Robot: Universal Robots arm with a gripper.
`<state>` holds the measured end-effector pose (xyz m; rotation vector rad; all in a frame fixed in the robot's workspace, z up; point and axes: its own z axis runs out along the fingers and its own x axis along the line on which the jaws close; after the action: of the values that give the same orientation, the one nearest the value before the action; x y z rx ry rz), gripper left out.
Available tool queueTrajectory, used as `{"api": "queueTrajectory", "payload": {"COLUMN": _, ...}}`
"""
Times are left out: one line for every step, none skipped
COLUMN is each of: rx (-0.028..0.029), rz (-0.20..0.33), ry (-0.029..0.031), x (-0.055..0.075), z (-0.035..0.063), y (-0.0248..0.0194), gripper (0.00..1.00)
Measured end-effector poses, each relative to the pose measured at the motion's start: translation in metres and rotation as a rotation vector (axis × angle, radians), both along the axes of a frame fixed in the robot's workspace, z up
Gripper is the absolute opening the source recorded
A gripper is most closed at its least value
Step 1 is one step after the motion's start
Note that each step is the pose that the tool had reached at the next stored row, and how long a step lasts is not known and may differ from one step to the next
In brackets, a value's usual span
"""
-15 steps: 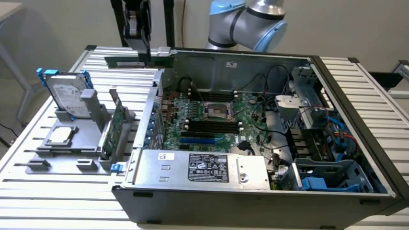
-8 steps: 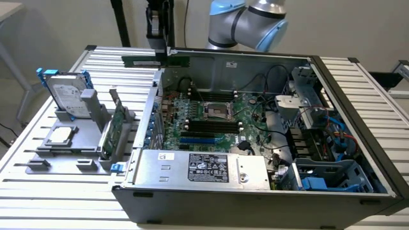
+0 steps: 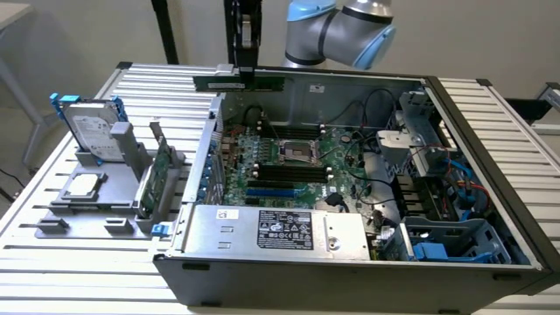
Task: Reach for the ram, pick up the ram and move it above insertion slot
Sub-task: 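Pick up the ram and move it above insertion slot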
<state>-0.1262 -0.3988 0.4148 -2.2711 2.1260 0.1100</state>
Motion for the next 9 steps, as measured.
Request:
{"api": "queueTrajectory", "payload": {"rx": -0.0001, "rz": 0.000, "ry": 0.0002, "x": 0.004, "z": -0.0002, "y": 0.0005, "gripper": 0.13}}
{"api": "queueTrajectory", "payload": {"rx": -0.0001, "rz": 0.000, "ry": 0.0004, "x": 0.009, "z": -0.0006, "y": 0.0009, "gripper": 0.13}}
{"api": "queueTrajectory", "payload": {"rx": 0.0000, "rz": 0.000, "ry": 0.0005, "x": 0.014, "z": -0.0012, "y": 0.0015, "gripper": 0.13}}
{"api": "queueTrajectory", "payload": {"rx": -0.0001, "rz": 0.000, "ry": 0.0008, "x": 0.018, "z": -0.0020, "y": 0.0019, "gripper": 0.13}}
{"api": "queueTrajectory", "payload": {"rx": 0.0000, "rz": 0.000, "ry": 0.0011, "x": 0.023, "z": -0.0030, "y": 0.0024, "gripper": 0.13}}
{"api": "queueTrajectory", "payload": {"rx": 0.0000, "rz": 0.000, "ry": 0.0013, "x": 0.027, "z": -0.0044, "y": 0.0029, "gripper": 0.13}}
{"api": "queueTrajectory", "payload": {"rx": 0.0000, "rz": 0.000, "ry": 0.0015, "x": 0.032, "z": -0.0059, "y": 0.0034, "gripper": 0.13}}
{"api": "queueTrajectory", "payload": {"rx": -0.0001, "rz": 0.000, "ry": 0.0018, "x": 0.036, "z": -0.0073, "y": 0.0039, "gripper": 0.13}}
{"api": "queueTrajectory", "payload": {"rx": -0.0001, "rz": 0.000, "ry": 0.0020, "x": 0.041, "z": -0.0089, "y": 0.0044, "gripper": 0.13}}
